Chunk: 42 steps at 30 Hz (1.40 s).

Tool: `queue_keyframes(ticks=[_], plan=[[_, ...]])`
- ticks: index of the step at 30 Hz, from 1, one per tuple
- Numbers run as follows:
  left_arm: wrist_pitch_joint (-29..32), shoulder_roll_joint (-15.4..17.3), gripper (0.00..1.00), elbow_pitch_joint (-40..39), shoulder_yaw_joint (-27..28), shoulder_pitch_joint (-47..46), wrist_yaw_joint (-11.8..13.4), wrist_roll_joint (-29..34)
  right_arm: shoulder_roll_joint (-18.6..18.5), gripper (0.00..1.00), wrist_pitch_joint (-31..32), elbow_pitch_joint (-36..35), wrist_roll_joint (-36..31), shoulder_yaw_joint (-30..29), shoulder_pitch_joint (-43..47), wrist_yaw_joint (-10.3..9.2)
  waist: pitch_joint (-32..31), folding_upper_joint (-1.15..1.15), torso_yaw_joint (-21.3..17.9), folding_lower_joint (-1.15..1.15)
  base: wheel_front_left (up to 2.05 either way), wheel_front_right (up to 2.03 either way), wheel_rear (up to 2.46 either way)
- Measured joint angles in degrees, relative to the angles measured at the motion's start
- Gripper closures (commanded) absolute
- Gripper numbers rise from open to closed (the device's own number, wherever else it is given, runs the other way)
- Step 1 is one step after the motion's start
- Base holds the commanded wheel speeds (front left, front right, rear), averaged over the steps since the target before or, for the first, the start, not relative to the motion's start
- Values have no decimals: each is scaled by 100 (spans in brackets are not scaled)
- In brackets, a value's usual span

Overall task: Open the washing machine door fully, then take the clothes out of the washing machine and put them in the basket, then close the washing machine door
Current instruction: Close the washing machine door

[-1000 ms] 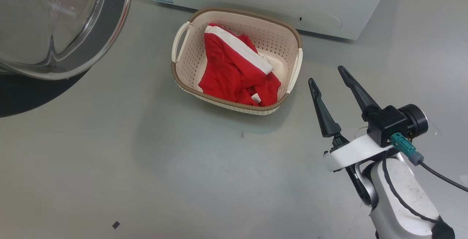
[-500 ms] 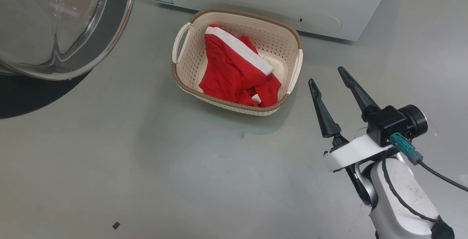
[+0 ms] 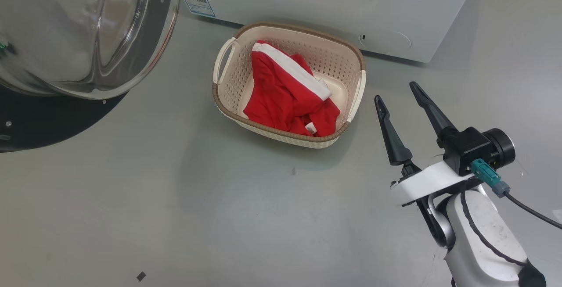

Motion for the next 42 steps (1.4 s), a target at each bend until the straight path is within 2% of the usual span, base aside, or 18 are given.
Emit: queue_keyframes(ticks=[11, 29, 42], plan=[[842, -190, 100, 25, -359, 146, -399, -3, 23, 0, -43, 81, 60, 13, 6, 0, -185, 0, 77, 0, 0, 0, 0], [1982, -397, 100, -68, -353, 373, -847, -393, 66, 0, -49, 149, 111, 25, 26, 1, -402, 0, 137, 0, 0, 0, 0], [2708, -694, 100, -326, -426, 681, -1003, -645, 84, 0, -52, 172, 155, 29, 63, -43, -481, 0, 140, 0, 0, 0, 0]])
